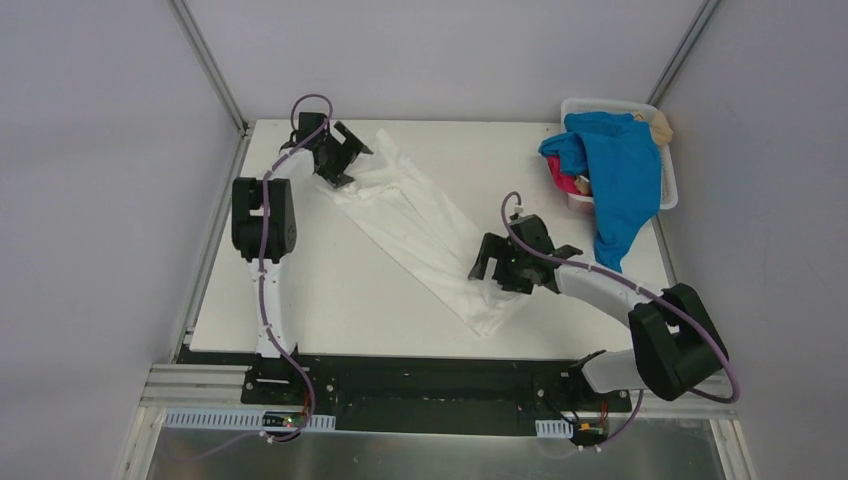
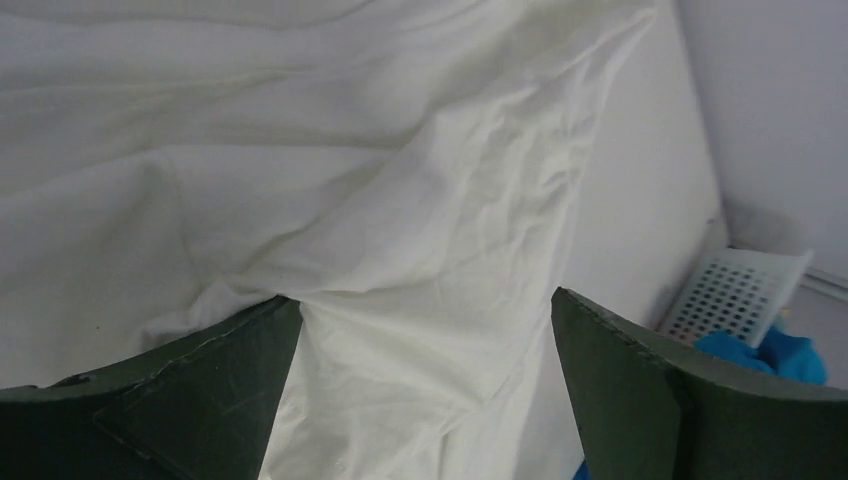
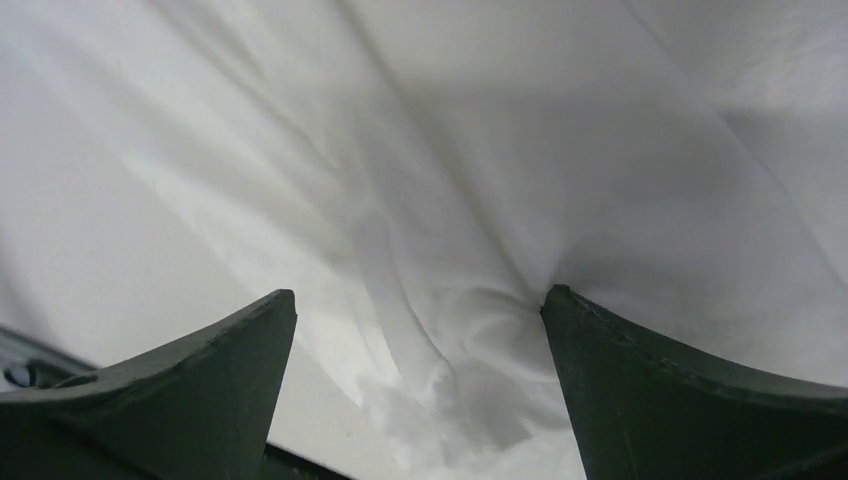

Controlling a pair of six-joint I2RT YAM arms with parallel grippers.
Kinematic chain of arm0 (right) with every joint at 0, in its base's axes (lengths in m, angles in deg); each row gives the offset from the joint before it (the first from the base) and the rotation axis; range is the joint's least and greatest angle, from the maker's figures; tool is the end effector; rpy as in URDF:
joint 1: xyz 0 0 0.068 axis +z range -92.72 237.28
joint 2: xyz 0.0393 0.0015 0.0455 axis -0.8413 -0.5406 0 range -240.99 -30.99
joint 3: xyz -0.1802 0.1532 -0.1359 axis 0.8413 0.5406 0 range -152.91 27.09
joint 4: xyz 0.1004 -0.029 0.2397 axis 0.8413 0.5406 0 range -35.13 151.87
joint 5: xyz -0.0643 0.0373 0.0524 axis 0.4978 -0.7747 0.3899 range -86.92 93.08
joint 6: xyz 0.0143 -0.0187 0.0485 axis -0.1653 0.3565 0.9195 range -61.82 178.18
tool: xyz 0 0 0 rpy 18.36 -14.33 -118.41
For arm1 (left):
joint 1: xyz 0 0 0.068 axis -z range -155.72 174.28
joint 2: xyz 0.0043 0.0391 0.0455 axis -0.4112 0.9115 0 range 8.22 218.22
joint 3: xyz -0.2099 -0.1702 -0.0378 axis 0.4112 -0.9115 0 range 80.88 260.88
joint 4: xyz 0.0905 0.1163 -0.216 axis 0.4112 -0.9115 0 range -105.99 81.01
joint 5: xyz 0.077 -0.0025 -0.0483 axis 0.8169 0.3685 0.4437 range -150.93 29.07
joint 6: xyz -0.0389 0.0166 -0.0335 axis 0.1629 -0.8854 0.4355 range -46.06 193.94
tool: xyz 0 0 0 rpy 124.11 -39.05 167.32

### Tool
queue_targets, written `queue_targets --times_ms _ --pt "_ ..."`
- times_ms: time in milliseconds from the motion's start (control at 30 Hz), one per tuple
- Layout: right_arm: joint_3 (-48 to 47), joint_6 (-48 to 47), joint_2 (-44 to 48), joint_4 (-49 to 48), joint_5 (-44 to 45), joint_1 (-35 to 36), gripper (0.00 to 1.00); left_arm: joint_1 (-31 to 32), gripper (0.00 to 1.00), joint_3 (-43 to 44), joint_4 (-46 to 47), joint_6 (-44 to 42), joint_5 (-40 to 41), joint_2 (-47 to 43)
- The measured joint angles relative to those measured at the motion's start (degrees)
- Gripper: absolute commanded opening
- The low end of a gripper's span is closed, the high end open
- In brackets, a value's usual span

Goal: Fold and stack the t-shirts
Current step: Rotate the tshirt 90 degrees

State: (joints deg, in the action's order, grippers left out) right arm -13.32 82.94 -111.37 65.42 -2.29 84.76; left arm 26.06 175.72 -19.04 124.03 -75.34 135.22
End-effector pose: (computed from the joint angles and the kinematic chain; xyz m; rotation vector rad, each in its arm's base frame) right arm 0.2396 0.1283 0.1778 -0.1022 2.5148 0.5035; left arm 0.4981 -0.0244 0.1719 -0.8572 2.2395 -0.7363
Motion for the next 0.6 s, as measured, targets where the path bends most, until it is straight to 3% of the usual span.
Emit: queue_targets --times_ms 200,367,600 --pt "4.22 -0.11 3.67 -3.21 -4.35 13.92 0.99 2.08 0.99 30.21 -1.99 5.22 -9.31 19.91" --pt "3.45 -1.42 0.09 -9.29 -9.11 22.62 0.99 6.71 0.99 52.72 -2.03 10.29 -11.13 34.25" --pt "-4.17 -3.93 -10.10 -14.03 -16.06 28.46 0.99 12.52 0.99 54.60 10.95 18.08 -8.50 38.73"
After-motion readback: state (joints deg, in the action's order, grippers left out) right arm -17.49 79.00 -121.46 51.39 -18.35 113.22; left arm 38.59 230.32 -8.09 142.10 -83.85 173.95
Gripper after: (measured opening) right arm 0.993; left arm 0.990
